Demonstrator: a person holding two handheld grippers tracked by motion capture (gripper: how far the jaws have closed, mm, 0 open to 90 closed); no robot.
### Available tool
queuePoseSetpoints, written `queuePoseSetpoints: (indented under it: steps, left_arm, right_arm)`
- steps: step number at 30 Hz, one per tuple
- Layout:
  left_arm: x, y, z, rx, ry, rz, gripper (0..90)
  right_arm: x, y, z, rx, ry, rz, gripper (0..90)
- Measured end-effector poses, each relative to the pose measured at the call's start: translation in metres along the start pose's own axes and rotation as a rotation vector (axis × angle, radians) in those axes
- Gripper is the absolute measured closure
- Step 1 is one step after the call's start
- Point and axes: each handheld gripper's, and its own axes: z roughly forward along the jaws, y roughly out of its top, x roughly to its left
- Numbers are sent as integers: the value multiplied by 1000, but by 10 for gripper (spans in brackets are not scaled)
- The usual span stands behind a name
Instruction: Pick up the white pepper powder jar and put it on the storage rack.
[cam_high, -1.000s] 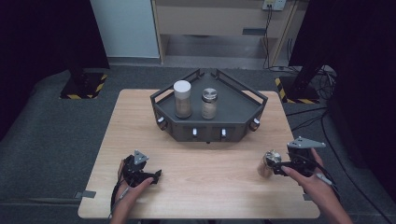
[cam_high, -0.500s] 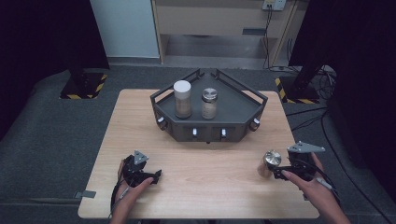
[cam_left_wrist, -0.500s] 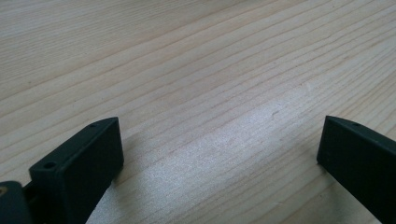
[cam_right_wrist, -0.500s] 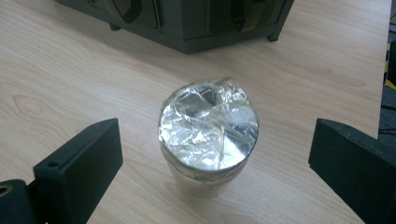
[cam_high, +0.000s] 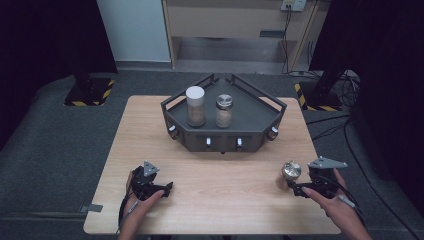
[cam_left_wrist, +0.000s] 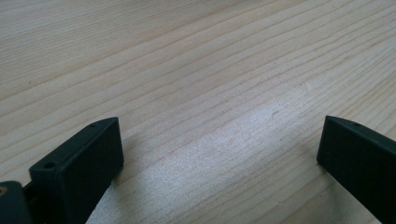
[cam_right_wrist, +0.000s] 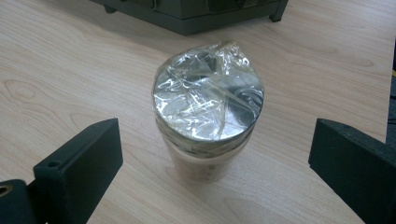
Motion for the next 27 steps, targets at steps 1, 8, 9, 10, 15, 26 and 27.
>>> queuePoseSetpoints:
  steps: [1, 8, 9, 10, 15, 26, 27]
  left_arm:
    - [0, 0, 0, 0, 0, 0, 0]
    - [0, 0, 0, 0, 0, 0, 0]
    - [0, 0, 0, 0, 0, 0, 0]
    - [0, 0, 0, 0, 0, 0, 0]
    - [0, 0, 0, 0, 0, 0, 0]
    - [0, 0, 0, 0, 0, 0, 0]
    - [0, 0, 0, 0, 0, 0, 0]
  right_arm:
    - [0, -1, 0, 0, 1, 1, 30]
    - [0, -6, 4, 0, 7, 0, 30]
    - [1, -7, 4, 2, 7, 3, 30]
    - [0, -8, 5, 5, 8, 4, 30]
    - [1, -11, 8, 11, 10, 10, 31]
    - [0, -17, 12, 20, 5, 17, 31]
    - [0, -17, 12, 20, 5, 17, 31]
